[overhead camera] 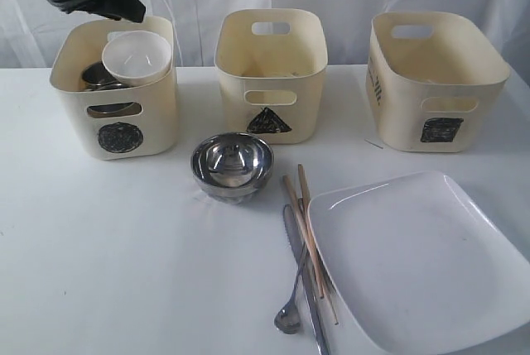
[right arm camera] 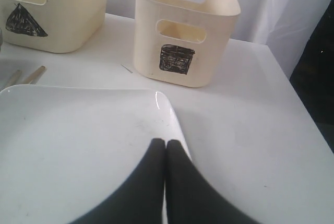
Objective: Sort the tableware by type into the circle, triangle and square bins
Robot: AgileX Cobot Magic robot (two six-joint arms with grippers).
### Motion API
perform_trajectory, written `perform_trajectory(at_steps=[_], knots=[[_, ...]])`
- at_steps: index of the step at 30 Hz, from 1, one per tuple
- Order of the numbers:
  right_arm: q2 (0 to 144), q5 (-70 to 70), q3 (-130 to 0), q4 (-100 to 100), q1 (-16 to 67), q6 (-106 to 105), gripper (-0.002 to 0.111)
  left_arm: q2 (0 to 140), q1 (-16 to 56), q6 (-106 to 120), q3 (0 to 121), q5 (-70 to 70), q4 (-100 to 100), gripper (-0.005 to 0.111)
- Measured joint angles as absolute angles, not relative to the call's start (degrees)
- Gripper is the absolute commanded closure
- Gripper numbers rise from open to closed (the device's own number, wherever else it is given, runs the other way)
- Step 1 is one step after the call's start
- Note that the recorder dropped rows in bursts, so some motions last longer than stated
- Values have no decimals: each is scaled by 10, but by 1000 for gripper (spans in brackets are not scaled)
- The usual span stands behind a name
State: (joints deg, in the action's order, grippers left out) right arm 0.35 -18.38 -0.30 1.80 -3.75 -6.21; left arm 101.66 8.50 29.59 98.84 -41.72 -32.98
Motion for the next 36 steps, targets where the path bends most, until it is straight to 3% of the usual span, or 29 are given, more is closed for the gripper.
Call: perform_trajectory(at_steps=[18,27,36], knots=[[4,-184,-3,18,-37,-62,108,868,100,388,694,-389,-473,62],[4,-184,-3,18,-37,-62,108,861,191,351,640,-314,-404,62],[4,-184,-3,17,-37,-62,108,861,201,247,637,-241,-333,62]])
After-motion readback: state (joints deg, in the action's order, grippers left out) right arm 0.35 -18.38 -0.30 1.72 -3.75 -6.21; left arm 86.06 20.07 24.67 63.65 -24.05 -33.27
